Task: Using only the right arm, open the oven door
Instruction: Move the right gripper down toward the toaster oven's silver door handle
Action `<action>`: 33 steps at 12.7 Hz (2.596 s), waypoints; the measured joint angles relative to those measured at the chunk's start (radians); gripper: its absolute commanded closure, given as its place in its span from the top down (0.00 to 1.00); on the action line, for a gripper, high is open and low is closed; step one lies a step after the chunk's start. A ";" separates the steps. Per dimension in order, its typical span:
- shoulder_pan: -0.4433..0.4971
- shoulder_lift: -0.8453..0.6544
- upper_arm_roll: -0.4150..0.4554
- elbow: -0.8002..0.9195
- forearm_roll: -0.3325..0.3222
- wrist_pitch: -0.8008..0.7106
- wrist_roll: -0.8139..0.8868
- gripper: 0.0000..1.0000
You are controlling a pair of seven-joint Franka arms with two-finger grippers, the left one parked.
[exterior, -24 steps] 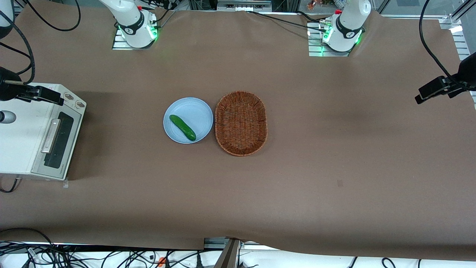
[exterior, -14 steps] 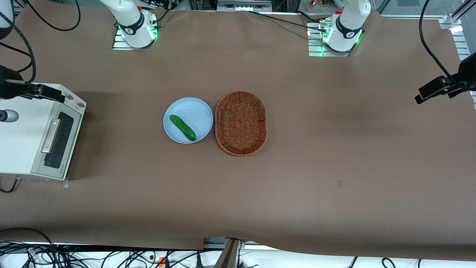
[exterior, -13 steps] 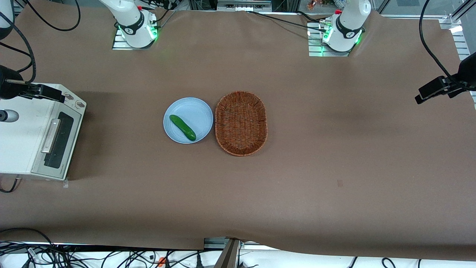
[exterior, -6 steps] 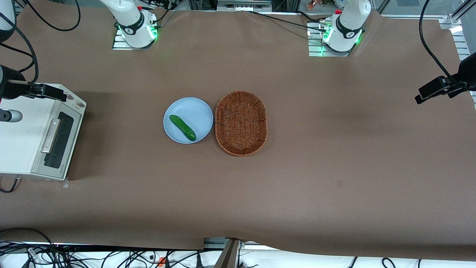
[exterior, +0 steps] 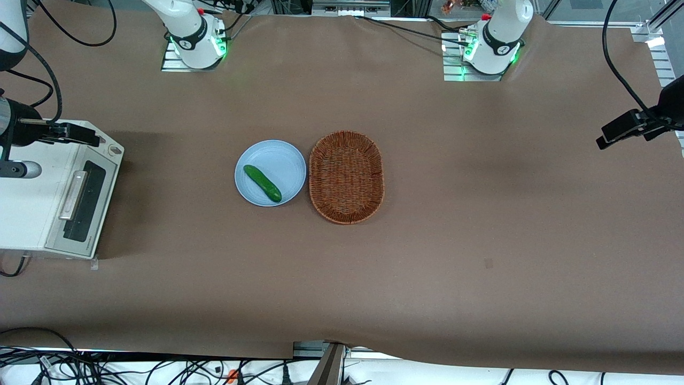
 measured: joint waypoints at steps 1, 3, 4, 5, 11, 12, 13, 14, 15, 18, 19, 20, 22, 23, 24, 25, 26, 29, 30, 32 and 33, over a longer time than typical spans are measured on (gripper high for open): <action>0.000 0.002 0.000 -0.003 0.000 -0.012 0.000 1.00; 0.002 0.013 0.001 -0.011 0.000 -0.021 0.000 1.00; 0.002 0.022 0.001 -0.014 0.000 -0.022 0.000 1.00; 0.002 0.034 0.001 -0.019 0.000 -0.022 0.000 1.00; 0.004 0.100 0.006 -0.025 0.000 -0.022 0.000 0.33; 0.004 0.116 0.006 -0.026 0.000 -0.022 -0.002 0.22; 0.008 0.130 0.007 -0.030 -0.007 -0.021 -0.008 0.14; 0.018 0.143 0.007 -0.038 -0.029 -0.015 -0.016 0.06; 0.037 0.152 0.008 -0.052 -0.067 0.000 -0.024 0.00; 0.091 0.165 0.009 -0.113 -0.144 0.074 -0.063 0.00; 0.092 0.167 0.009 -0.134 -0.167 0.098 -0.094 0.00; 0.090 0.172 0.008 -0.149 -0.187 0.113 -0.122 0.00; 0.087 0.186 0.006 -0.159 -0.221 0.124 -0.150 0.00; 0.087 0.192 0.006 -0.162 -0.240 0.127 -0.155 0.00; 0.087 0.197 0.006 -0.164 -0.256 0.132 -0.165 0.00; 0.087 0.202 0.006 -0.164 -0.276 0.137 -0.183 0.00; 0.085 0.207 0.005 -0.164 -0.299 0.146 -0.201 0.00; 0.076 0.226 0.004 -0.165 -0.386 0.175 -0.267 0.00; 0.073 0.235 0.003 -0.165 -0.412 0.192 -0.291 0.00; 0.054 0.253 -0.001 -0.165 -0.450 0.234 -0.344 0.00; 0.040 0.261 -0.002 -0.165 -0.465 0.254 -0.366 0.00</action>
